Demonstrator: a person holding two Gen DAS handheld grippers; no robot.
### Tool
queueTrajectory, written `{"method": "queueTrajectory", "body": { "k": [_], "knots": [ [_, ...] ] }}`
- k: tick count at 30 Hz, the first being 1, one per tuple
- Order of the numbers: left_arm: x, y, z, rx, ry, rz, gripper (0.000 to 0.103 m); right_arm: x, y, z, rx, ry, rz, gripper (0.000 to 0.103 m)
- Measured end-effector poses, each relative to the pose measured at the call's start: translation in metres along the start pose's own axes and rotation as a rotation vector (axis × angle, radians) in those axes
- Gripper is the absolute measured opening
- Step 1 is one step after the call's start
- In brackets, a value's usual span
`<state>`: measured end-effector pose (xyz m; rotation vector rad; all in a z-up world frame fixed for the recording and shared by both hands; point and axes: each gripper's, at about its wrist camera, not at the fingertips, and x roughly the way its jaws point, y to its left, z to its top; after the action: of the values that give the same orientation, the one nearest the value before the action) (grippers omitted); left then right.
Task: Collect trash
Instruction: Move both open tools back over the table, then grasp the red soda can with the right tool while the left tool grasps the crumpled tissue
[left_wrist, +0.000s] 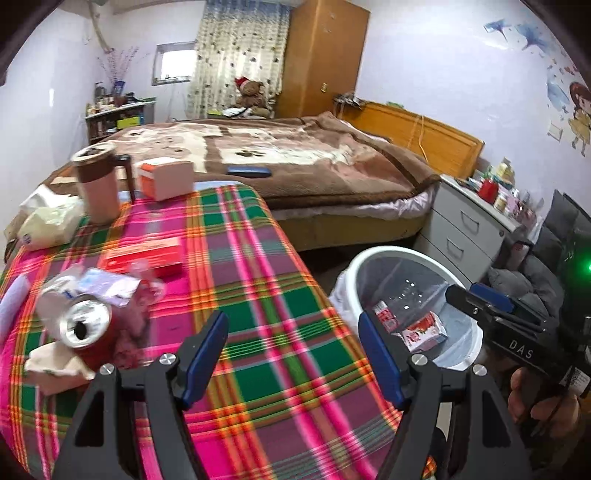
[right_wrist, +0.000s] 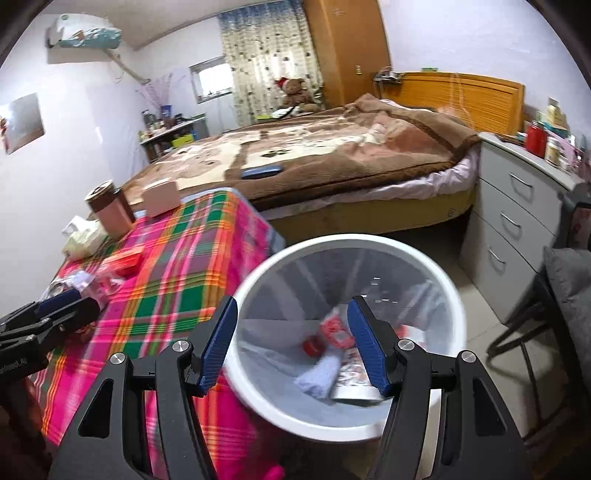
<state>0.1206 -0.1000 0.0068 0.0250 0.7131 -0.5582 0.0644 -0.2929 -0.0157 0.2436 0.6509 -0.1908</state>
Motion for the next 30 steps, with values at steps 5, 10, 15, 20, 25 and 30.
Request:
{"method": "queueTrajectory", "body": {
  "k": [5,10,15,20,25,30],
  "knots": [
    [-0.024,0.036,-0.005,-0.055,-0.047,0.047,0.075,0.003,0.024,-0.001,-0.037,0.002,0.048,0.064],
    [-0.038,0.069,-0.012,-0.081,-0.059,0.122,0.075,0.007,0.05,-0.003,-0.069,0.007,0.106,0.064],
    [-0.051,0.102,-0.021,-0.126,-0.078,0.171,0.075,0.01,0.077,-0.009,-0.095,0.015,0.162,0.064],
    [-0.055,0.133,-0.032,-0.15,-0.062,0.214,0.075,0.013,0.11,-0.013,-0.155,0.024,0.229,0.064],
    [-0.06,0.164,-0.046,-0.185,-0.038,0.264,0.075,0.02,0.138,-0.016,-0.196,0.037,0.284,0.064],
    [-0.058,0.192,-0.054,-0.212,-0.009,0.272,0.075,0.028,0.162,-0.017,-0.226,0.047,0.332,0.064]
  ]
}}
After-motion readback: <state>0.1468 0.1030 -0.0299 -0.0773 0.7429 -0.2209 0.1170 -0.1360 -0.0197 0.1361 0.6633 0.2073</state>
